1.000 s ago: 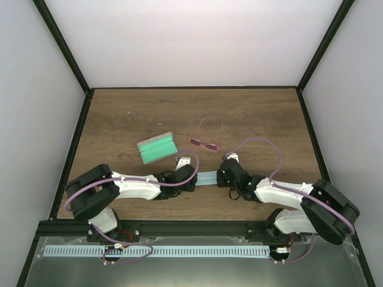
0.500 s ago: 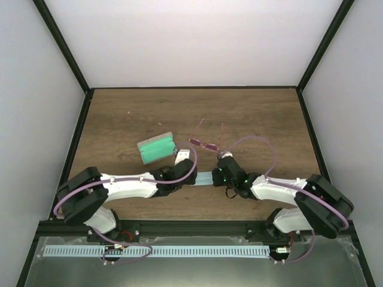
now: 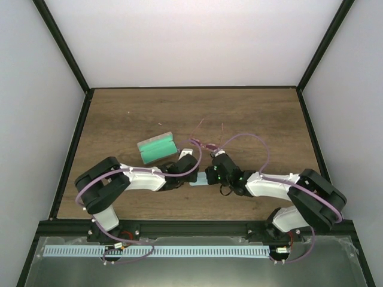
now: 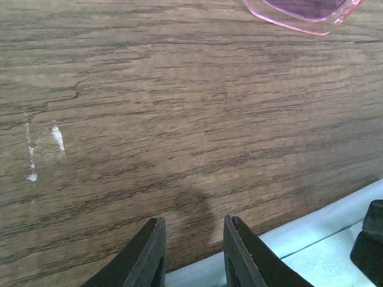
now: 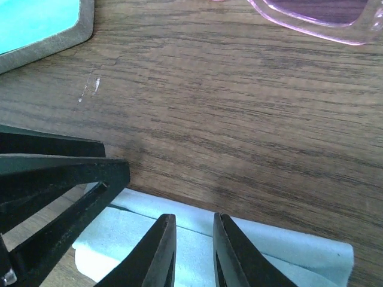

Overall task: Organize the sunglasses
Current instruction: Adjust the glasses cleaning cloth at the center of the board.

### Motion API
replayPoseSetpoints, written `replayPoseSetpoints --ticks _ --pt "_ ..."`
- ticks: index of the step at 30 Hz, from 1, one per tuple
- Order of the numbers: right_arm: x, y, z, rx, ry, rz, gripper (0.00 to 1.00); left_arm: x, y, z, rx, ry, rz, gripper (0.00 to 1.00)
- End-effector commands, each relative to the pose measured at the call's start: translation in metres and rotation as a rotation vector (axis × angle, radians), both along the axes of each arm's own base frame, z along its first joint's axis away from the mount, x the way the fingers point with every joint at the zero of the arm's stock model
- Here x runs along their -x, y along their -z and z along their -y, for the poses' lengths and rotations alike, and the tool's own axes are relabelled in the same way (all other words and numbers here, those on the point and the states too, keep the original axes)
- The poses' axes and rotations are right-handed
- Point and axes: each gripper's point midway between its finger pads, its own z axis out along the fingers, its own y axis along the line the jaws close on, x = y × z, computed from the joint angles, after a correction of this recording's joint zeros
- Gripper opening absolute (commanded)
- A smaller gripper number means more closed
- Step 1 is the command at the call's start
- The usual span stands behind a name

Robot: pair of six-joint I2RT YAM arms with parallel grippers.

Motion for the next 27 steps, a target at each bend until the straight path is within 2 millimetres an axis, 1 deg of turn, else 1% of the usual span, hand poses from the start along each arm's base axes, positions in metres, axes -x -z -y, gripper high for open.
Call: replayPoseSetpoints --ticks 1,4,9,17,22,27 --pt "-0.007 -0.010 -0.017 -0.031 -0.031 0.025 0.18 -0.009 -0.007 0.013 0.044 0.018 0.008 0.28" --pt "-0.005 -0.005 -0.019 -0.035 -0.039 0.010 0.18 -0.009 -0.003 0.009 0.033 0.012 -0.001 0.28" --pt "0.000 -0.003 -0.020 -0.053 -0.050 -0.003 0.18 -0.009 0.001 0.006 0.022 0.003 -0.009 0.28" --pt "0.008 0.002 -0.016 -0.058 -0.056 -0.018 0.18 -0.008 0.009 0.008 0.016 0.007 -0.028 0.28" --pt "0.013 0.008 -0.014 -0.053 -0.056 -0.035 0.18 -0.008 0.011 0.007 0.016 0.005 -0.030 0.28" --pt "0.018 0.007 -0.015 -0.057 -0.065 -0.034 0.18 -0.008 0.010 0.007 0.015 0.004 -0.029 0.28"
